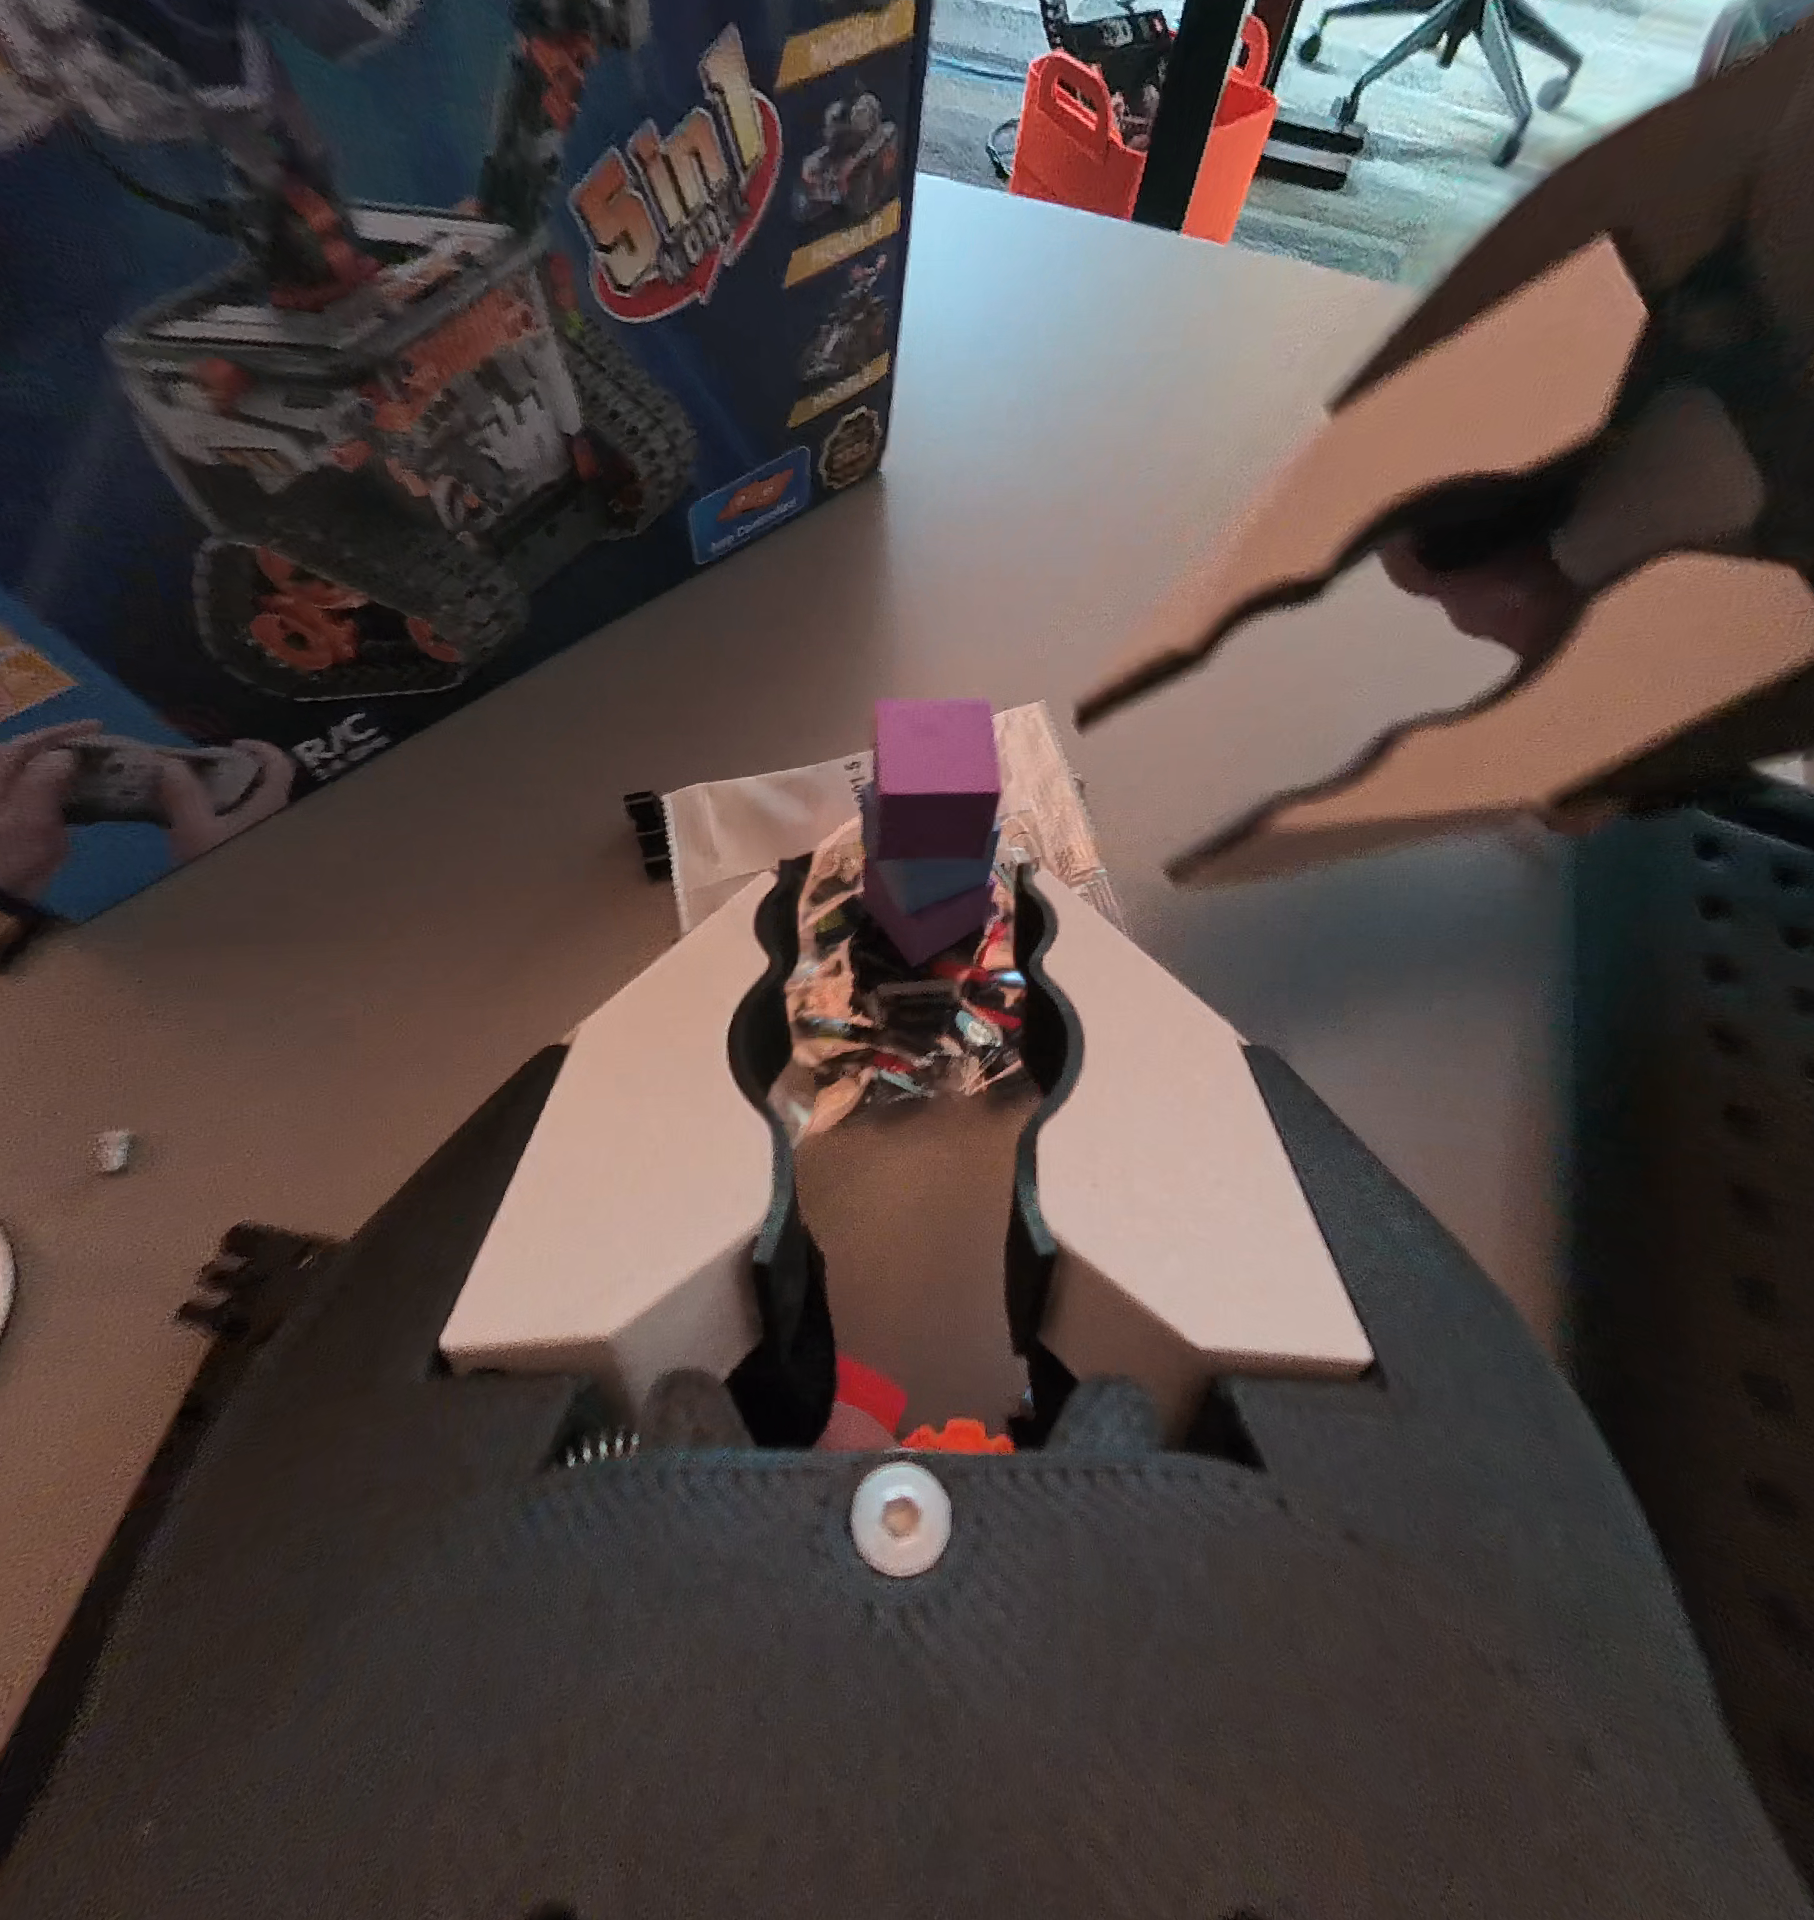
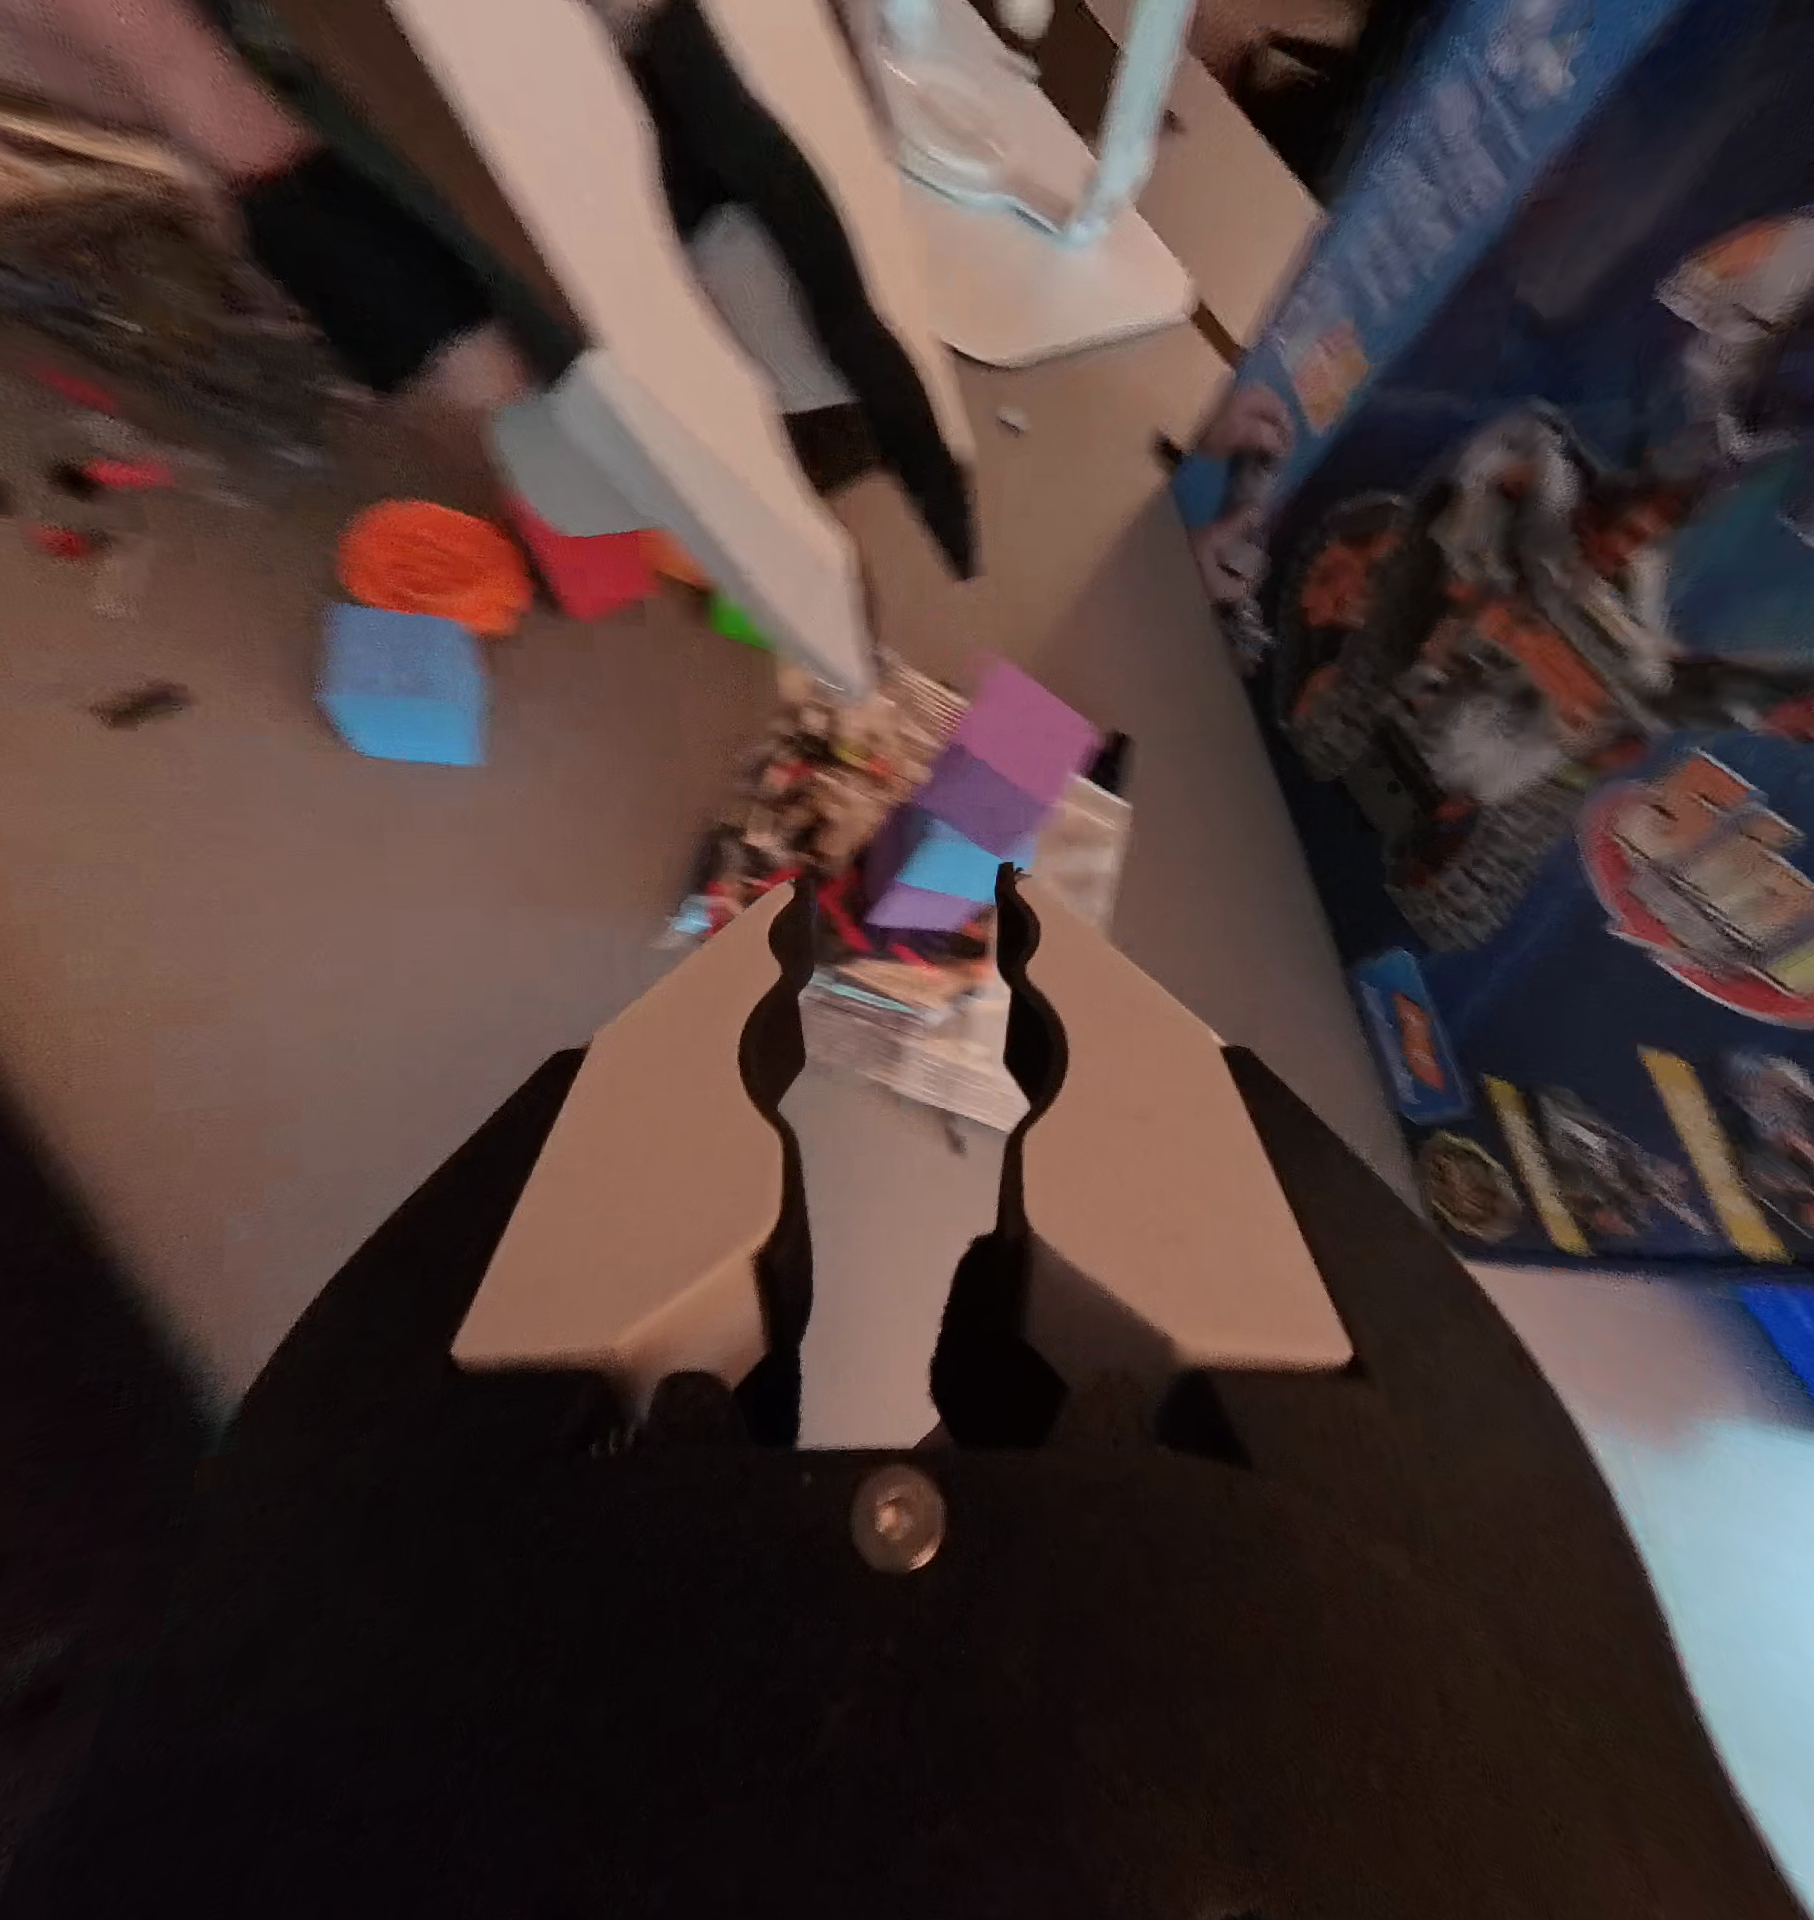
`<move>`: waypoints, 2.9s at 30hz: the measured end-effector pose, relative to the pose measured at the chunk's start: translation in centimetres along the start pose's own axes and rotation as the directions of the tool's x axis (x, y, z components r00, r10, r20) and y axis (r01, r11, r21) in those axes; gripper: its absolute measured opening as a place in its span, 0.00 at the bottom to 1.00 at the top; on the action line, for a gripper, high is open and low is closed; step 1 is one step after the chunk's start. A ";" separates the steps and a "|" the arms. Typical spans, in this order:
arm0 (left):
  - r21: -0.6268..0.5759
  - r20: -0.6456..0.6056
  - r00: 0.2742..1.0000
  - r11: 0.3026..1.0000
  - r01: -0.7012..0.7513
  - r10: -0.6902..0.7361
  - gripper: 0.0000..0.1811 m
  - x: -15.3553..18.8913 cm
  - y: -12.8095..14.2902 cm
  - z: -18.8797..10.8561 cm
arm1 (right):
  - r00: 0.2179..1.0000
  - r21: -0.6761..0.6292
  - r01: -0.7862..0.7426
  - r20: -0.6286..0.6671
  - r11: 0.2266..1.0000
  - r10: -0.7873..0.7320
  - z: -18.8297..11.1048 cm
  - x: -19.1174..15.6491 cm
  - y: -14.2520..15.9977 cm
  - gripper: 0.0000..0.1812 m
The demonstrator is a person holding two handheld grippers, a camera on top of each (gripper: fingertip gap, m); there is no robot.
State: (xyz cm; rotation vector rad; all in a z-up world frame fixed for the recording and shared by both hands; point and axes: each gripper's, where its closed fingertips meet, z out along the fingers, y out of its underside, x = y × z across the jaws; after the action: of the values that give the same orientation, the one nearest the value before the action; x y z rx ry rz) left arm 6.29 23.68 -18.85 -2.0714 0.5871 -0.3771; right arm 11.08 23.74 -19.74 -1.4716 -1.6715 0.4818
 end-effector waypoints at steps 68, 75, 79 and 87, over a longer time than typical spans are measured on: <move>-0.251 -0.161 0.968 0.940 -0.231 0.194 0.13 1.5 -5.0 -2.0 | 0.894 0.437 -0.329 -0.141 0.837 0.424 -3.8 8.5 -1.1 0.14; -0.339 -0.212 0.967 0.917 -0.210 0.144 0.13 1.2 -4.6 -0.1 | 0.893 0.437 -0.338 -0.131 0.833 0.431 -3.6 8.4 -0.6 0.14; -0.352 -0.190 0.971 0.913 -0.206 0.146 0.13 0.6 -4.4 0.2 | 0.891 0.444 -0.343 -0.124 0.828 0.436 -3.8 8.5 -0.5 0.14; -0.290 -0.170 0.970 0.932 -0.217 0.173 0.12 0.6 -4.8 -0.2 | 0.900 0.443 -0.327 -0.123 0.835 0.418 -3.7 8.1 -0.7 0.14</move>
State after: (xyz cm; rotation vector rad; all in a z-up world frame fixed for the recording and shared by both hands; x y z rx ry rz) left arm 7.92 25.46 -14.63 -2.2666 0.9836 -0.3349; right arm 13.87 30.31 -14.39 -1.4677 -1.0245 0.8067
